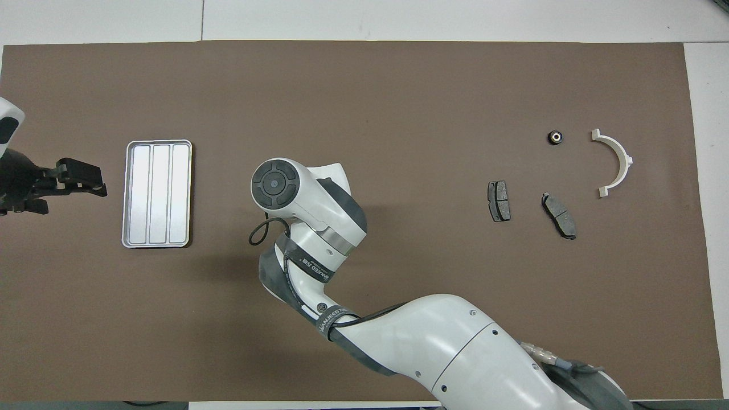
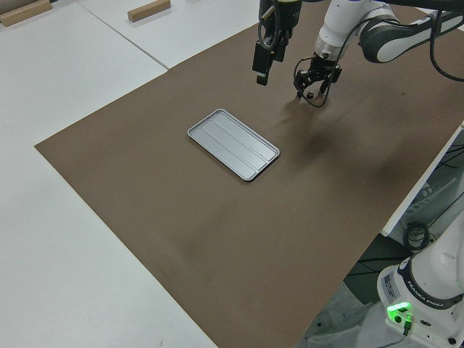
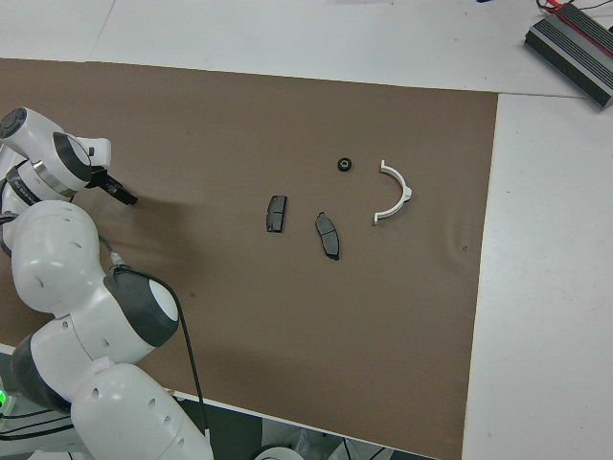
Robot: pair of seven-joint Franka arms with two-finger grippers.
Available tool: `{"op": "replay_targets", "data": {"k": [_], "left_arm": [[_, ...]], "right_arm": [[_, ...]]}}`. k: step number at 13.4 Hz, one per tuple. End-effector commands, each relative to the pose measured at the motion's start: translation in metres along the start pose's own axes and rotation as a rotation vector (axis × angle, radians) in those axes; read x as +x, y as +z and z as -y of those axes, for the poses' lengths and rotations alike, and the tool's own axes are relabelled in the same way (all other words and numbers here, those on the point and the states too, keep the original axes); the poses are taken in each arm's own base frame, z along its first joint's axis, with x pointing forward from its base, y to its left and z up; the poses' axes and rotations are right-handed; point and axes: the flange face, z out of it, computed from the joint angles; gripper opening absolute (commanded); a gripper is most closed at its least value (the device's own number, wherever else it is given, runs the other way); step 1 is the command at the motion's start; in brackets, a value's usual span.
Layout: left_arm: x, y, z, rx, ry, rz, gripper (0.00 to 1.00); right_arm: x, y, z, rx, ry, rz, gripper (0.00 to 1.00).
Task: Place bearing gear from tray to pile
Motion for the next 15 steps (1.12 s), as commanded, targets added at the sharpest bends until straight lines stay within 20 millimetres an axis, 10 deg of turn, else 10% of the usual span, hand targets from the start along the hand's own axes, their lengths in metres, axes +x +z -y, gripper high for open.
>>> {"op": "replay_targets", "data": {"k": [1, 4, 7, 15], "left_arm": [[0.008, 0.0, -0.01, 0.023, 0.049, 0.034, 1.0], [0.006, 0.0, -0.015, 0.023, 0.063, 0.031, 1.0], [0.003, -0.006, -0.019, 0.022, 0.074, 0.019, 1.0], [-0.005, -0.013, -0.026, 0.022, 0.074, 0.011, 1.0]], "right_arm": [[0.001, 0.0, 0.004, -0.003, 0.02, -0.024, 0.62], [0.003, 0.0, 0.003, -0.003, 0.024, -0.023, 0.41], [0.005, -0.001, 0.003, 0.0, 0.027, -0.023, 0.0], [0.021, -0.007, -0.005, -0.021, 0.028, -0.021, 0.0]]}}
